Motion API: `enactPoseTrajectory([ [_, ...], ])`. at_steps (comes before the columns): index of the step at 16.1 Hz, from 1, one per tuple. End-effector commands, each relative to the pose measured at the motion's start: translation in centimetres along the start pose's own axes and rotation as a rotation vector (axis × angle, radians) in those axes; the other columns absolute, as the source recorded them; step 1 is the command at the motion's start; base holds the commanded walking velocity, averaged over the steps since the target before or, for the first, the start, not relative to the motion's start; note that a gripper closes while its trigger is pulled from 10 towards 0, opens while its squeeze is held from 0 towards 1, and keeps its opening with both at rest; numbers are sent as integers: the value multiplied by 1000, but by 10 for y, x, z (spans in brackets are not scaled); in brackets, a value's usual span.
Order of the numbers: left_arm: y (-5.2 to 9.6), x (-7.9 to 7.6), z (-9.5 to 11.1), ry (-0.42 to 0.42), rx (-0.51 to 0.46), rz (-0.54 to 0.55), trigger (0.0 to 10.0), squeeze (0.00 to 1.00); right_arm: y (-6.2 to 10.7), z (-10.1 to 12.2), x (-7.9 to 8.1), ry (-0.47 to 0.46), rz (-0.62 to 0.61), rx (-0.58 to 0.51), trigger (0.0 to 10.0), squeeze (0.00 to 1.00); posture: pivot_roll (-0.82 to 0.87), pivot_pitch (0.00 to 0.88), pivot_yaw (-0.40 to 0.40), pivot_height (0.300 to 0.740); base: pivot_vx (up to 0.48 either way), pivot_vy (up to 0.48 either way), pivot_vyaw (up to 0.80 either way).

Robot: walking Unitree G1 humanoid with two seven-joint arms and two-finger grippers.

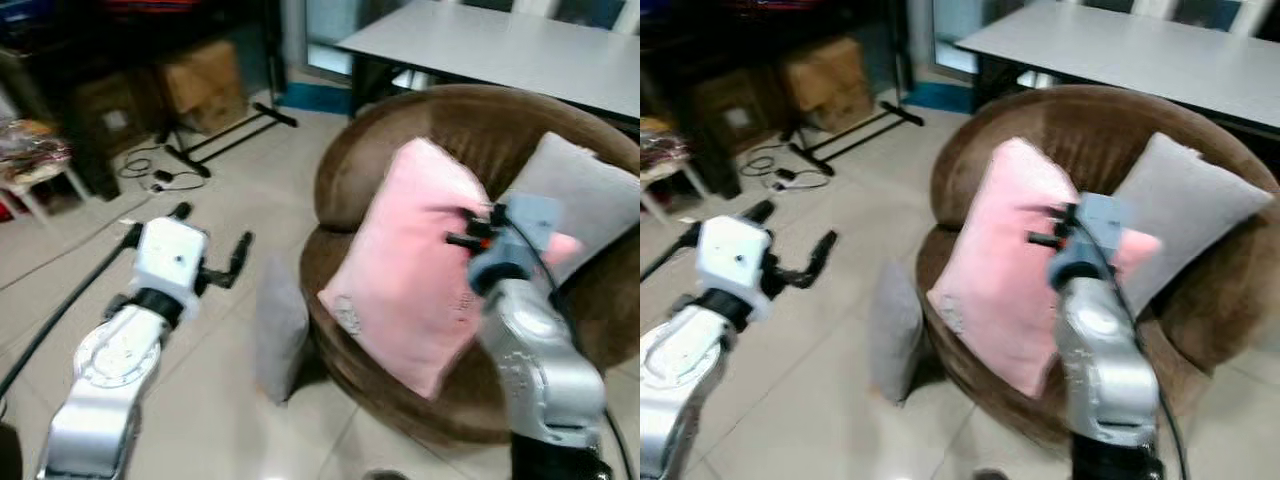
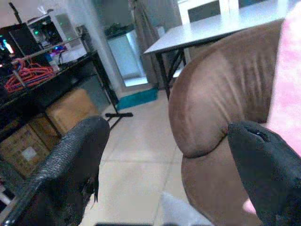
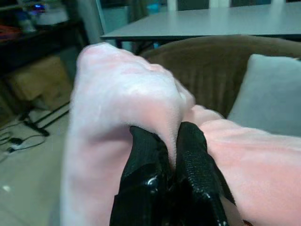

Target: Move the pillow to the sofa from floor

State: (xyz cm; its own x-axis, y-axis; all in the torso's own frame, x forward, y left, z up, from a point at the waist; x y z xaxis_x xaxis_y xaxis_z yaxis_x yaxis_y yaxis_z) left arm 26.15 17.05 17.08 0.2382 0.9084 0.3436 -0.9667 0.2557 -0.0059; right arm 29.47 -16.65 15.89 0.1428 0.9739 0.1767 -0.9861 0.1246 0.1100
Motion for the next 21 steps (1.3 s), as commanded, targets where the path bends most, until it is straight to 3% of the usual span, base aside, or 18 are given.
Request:
enactPoseTrajectory([
  [1, 3, 8, -2, -15, 13, 22, 10000, 0, 2, 11, 18, -21, 70, -45, 10000, 0, 9, 0, 25, 740, 277, 0, -800],
  [7, 2, 8, -2, -15, 12, 15, 10000, 0, 2, 11, 18, -20, 70, -46, 10000, 0, 8, 0, 29, 740, 281, 0, -800],
  [12, 3, 8, -3, -14, 15, 16, 10000, 0, 3, 10, 27, -6, 131, -48, 10000, 0, 9, 0, 27, 740, 281, 0, 0],
  [19, 3, 6, -3, -9, 12, 5, 10000, 0, 3, 9, 28, -13, 140, -47, 10000, 0, 9, 0, 26, 740, 280, 0, 0],
  [21, 3, 6, -3, -9, 10, 4, 10000, 0, 3, 8, 29, -26, 143, -37, 10000, 0, 12, 0, 26, 740, 281, 0, -800],
])
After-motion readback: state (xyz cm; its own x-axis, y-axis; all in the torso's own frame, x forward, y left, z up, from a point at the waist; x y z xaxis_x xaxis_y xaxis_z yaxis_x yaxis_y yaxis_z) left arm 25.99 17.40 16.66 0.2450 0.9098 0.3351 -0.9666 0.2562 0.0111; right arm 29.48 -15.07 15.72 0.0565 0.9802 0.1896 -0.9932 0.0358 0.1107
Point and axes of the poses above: a point about 5 cm out from each wrist's last joint towards the gripper, its own y axis pointing back from the gripper into the wrist, its own z axis along the axis of the wrist's last joint, x = y × z, the point moved 2 cm from there along -y, pointing out of the wrist towards the gripper, and after that the axes turned 2 degrees about -y, right-handed, at the moved point
